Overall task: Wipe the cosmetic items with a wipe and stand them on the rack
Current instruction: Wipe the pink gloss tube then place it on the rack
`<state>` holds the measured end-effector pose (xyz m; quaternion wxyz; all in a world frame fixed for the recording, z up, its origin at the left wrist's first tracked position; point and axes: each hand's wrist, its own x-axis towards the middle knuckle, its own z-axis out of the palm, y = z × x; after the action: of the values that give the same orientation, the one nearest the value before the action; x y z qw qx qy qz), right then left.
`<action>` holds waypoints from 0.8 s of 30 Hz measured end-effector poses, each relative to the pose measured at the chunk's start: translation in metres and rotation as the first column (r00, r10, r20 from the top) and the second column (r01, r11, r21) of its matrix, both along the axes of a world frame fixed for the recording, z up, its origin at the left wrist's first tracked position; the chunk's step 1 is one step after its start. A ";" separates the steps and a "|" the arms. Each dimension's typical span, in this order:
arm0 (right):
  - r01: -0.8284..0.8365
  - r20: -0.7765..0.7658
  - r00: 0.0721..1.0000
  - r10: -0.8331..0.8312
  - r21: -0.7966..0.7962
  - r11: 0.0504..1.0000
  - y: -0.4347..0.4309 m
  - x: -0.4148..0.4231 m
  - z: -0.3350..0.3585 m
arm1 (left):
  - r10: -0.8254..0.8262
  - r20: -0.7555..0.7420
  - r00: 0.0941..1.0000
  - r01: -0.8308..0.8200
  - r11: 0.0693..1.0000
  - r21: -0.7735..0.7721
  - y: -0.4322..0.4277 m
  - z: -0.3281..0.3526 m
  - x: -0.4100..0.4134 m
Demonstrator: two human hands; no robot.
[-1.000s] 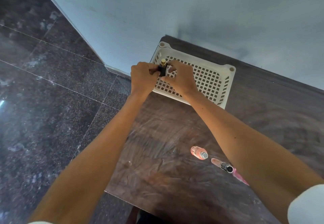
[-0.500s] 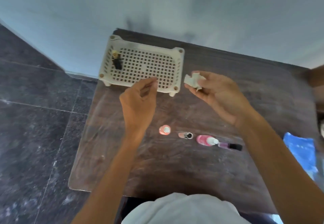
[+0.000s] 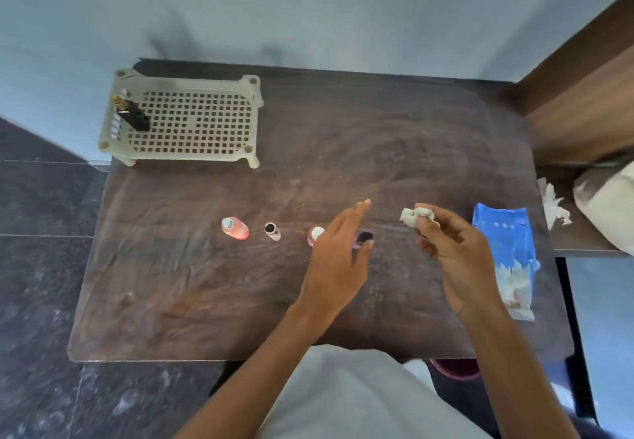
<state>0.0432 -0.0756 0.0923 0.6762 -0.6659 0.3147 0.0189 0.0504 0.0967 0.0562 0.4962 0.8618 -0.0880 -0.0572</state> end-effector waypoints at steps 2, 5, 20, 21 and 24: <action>0.031 -0.033 0.999 -0.029 0.070 0.997 -0.010 -0.010 -0.013 | -0.020 -0.073 0.997 0.024 0.999 0.045 -0.010 -0.013 -0.005; 0.048 -0.071 0.997 -0.038 0.143 0.989 -0.019 -0.020 -0.027 | -0.003 -0.125 0.992 0.020 0.991 0.134 -0.020 -0.027 -0.008; 0.090 -0.100 0.993 -0.064 0.285 0.954 -0.044 -0.025 -0.037 | 0.168 -0.248 0.954 -0.186 0.981 -0.051 -0.054 -0.034 0.014; 0.081 -0.072 0.995 -0.065 0.257 0.963 -0.045 -0.023 -0.035 | 0.161 -0.285 0.945 -0.203 0.971 -0.123 -0.057 -0.030 0.016; 0.036 0.029 0.999 -0.038 0.056 0.998 -0.045 -0.017 -0.026 | 0.117 -0.360 0.926 -0.239 0.918 -0.317 -0.066 -0.020 0.018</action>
<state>0.0262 -0.1206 0.0666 0.6992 -0.6412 0.3162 0.0052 0.0688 0.0306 0.0365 0.6544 0.7401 0.0683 -0.1391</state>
